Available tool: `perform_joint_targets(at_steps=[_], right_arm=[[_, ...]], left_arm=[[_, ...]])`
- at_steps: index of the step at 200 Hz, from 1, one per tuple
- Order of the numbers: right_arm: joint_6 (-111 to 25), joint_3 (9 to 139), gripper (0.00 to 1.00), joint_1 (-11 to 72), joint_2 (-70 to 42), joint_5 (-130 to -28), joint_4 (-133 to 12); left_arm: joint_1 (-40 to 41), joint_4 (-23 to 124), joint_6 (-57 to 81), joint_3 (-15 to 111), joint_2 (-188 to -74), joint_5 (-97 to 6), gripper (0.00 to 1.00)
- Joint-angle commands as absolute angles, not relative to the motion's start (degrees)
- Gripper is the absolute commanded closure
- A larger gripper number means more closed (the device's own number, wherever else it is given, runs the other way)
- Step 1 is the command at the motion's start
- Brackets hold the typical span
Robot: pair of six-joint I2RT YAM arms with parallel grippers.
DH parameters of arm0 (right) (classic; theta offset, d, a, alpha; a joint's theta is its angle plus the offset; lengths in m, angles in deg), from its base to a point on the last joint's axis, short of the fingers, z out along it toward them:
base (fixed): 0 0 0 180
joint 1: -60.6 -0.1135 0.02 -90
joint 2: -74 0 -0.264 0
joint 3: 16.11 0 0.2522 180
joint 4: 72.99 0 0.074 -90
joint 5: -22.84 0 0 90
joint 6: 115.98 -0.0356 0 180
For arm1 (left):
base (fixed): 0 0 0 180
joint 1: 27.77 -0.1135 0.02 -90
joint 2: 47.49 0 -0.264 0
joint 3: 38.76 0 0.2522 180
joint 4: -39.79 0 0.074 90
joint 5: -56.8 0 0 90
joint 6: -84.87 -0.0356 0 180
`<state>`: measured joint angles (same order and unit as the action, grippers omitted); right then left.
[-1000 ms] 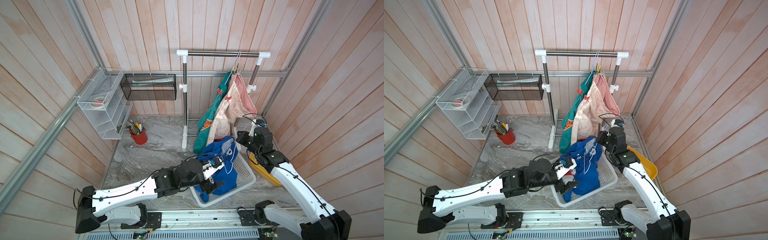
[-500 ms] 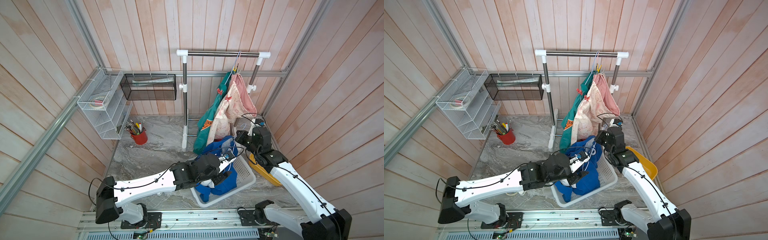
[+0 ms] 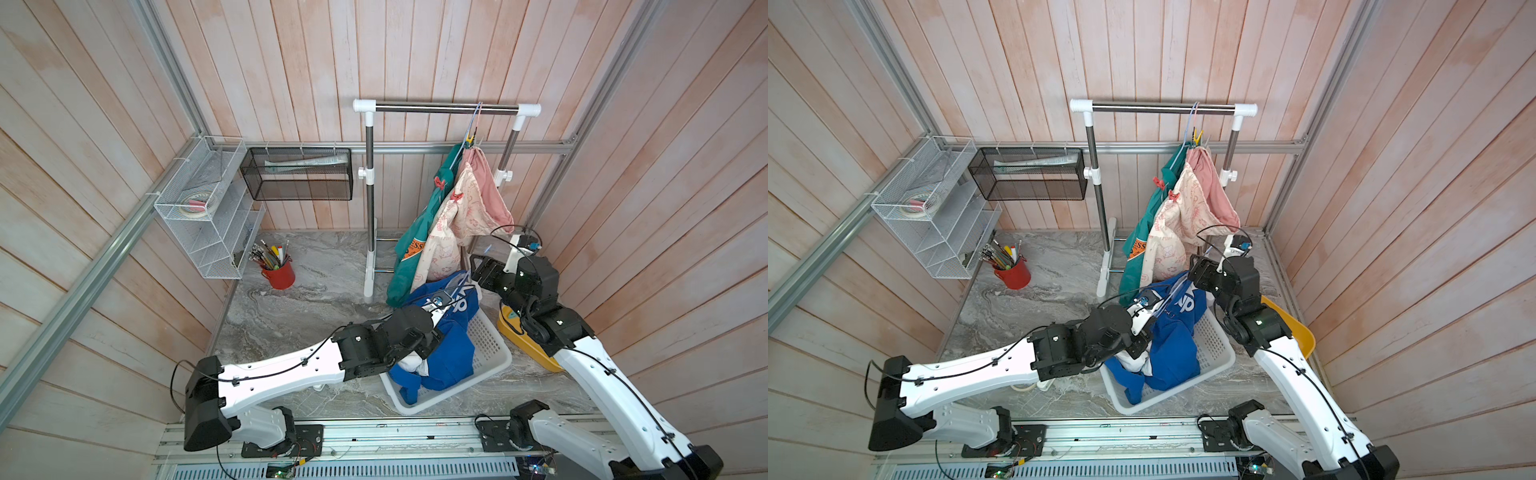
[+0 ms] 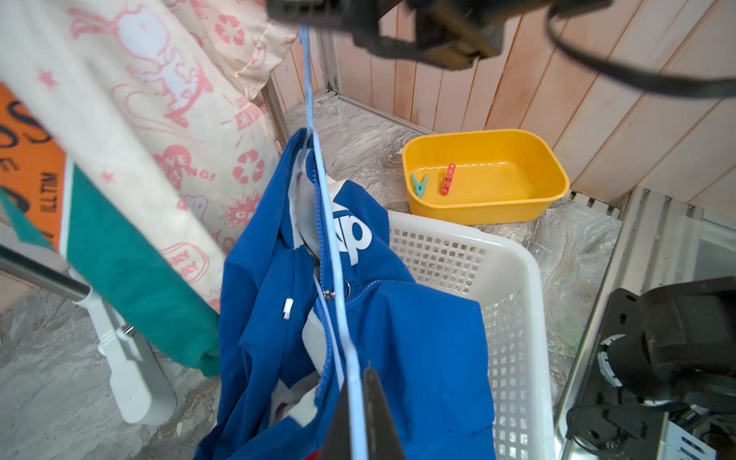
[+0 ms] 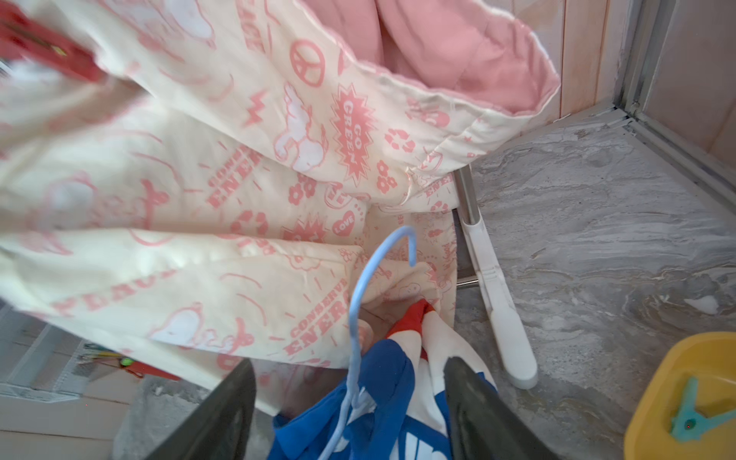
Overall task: Remove the clothespins securing jackets to the hanger
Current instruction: Remove the jacket from the hanger.
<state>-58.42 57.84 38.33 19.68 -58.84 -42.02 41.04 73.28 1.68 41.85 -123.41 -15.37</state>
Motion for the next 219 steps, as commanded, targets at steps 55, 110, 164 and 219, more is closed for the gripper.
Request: perform_joint_targets(at_steps=[55, 110, 164, 219], right_arm=[[-52.8, 67.6, 0.07, 42.8, 23.2, -58.0, -32.9], [-53.2, 66.9, 0.07, 47.3, 23.6, -59.8, -32.6], [-53.5, 65.2, 0.06, 49.6, 23.8, -61.1, -33.3], [-54.1, 62.6, 0.06, 49.6, 24.0, -61.8, -34.5]], left_arm=[[41.0, 75.5, 6.2, 39.6, -109.4, -24.2, 1.0], [40.9, 83.4, 6.4, 45.5, -101.9, -27.2, 1.0], [41.0, 87.6, 1.9, 53.7, -97.7, -28.9, 1.0], [41.0, 85.2, -4.2, 61.7, -96.3, -20.8, 1.0]])
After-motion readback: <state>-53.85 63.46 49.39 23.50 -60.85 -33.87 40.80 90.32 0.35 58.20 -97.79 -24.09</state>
